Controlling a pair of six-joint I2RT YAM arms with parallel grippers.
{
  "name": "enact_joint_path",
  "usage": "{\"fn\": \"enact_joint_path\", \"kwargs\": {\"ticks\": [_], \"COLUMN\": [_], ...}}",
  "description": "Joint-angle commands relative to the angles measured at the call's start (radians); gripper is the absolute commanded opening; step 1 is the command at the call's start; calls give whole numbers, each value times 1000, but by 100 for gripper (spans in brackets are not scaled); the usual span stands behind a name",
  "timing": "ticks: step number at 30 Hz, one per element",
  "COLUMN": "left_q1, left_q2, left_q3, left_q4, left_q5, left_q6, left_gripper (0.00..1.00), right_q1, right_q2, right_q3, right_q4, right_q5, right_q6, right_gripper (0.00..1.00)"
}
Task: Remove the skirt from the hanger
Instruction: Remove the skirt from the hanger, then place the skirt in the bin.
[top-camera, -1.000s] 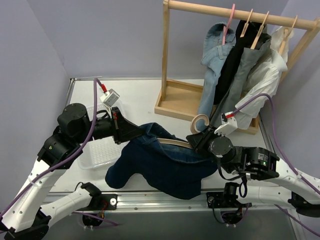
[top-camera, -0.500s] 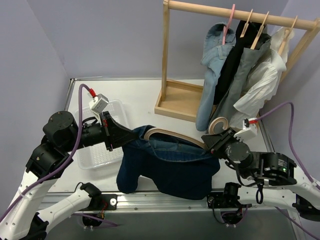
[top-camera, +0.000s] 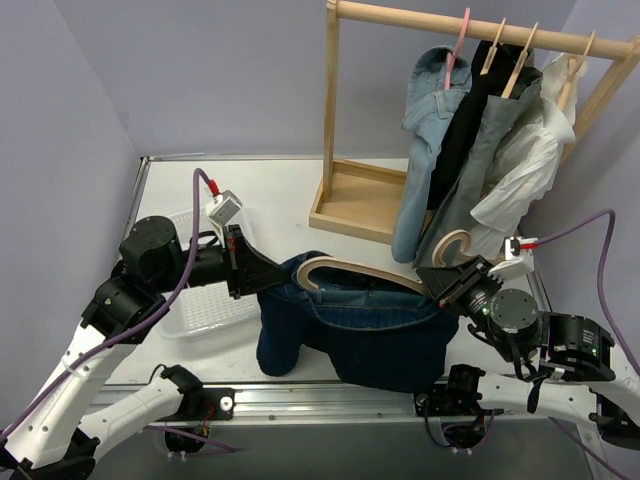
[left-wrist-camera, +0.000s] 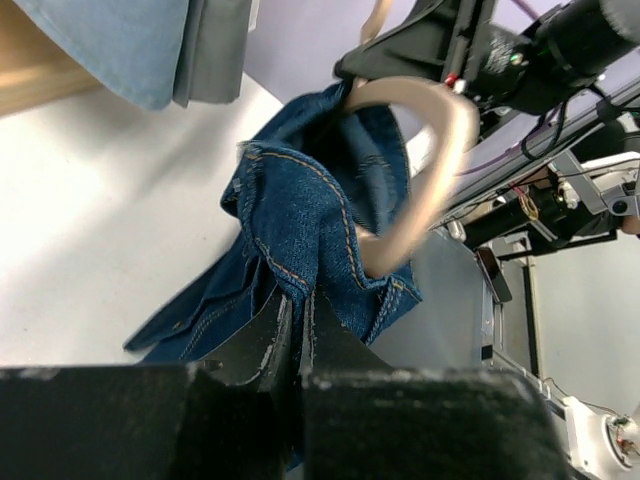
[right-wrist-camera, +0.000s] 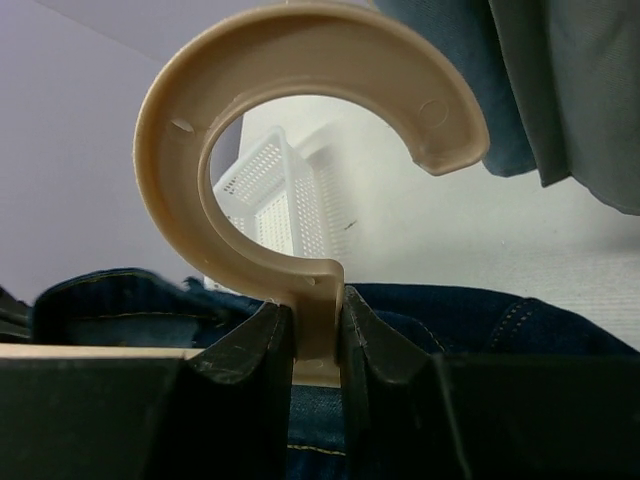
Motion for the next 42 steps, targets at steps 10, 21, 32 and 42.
{"fn": "enact_joint_path", "kwargs": {"ticks": [10, 21, 32, 42], "left_q1": [8, -3, 8, 15], "left_q2": [57, 156, 361, 521], "left_q3": [-131, 51, 842, 1181], "left_q4": [220, -13, -496, -460], "left_q5": [152, 10, -730, -1012], "left_q6": [-112, 54, 483, 705], "left_gripper": [2, 2, 2, 2], "right_q1": [-8, -10, -10, -11], "right_q2": [63, 375, 338, 207], "right_q3": [101, 313, 373, 273], "right_q4": [352, 591, 564, 489], "right_q5": [7, -199, -213, -159], "right_q6": [-155, -282, -310, -273], "right_gripper": [0, 0, 0, 0]}}
